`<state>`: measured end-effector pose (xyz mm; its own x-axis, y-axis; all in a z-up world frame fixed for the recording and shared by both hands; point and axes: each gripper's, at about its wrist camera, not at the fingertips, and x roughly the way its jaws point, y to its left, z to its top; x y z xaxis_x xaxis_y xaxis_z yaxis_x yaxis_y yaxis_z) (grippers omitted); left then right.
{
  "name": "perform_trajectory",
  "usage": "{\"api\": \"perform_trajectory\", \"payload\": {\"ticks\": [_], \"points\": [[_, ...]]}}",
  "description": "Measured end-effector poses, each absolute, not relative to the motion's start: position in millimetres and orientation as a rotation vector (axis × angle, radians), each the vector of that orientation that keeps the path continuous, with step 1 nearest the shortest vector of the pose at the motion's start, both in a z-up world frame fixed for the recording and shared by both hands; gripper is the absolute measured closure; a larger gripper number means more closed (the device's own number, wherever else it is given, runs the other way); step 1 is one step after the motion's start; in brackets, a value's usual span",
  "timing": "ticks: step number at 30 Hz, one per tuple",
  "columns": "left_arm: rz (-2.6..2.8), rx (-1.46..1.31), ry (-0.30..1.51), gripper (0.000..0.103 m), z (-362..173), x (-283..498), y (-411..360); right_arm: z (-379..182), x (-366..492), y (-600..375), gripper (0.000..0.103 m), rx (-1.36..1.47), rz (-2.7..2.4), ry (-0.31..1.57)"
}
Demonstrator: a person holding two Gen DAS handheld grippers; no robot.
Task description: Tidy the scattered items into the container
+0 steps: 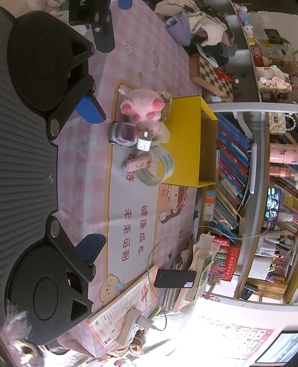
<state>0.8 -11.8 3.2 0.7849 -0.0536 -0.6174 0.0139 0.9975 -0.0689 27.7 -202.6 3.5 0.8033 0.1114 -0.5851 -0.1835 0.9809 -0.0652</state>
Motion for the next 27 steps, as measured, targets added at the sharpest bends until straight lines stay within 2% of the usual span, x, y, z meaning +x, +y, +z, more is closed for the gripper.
{"api": "perform_trajectory", "payload": {"ticks": [27], "points": [[0.005, -0.050, 0.660, 0.000, 2, -3, -1, -1, 31, -188, 0.000, -0.127, 0.238, 0.640]]}}
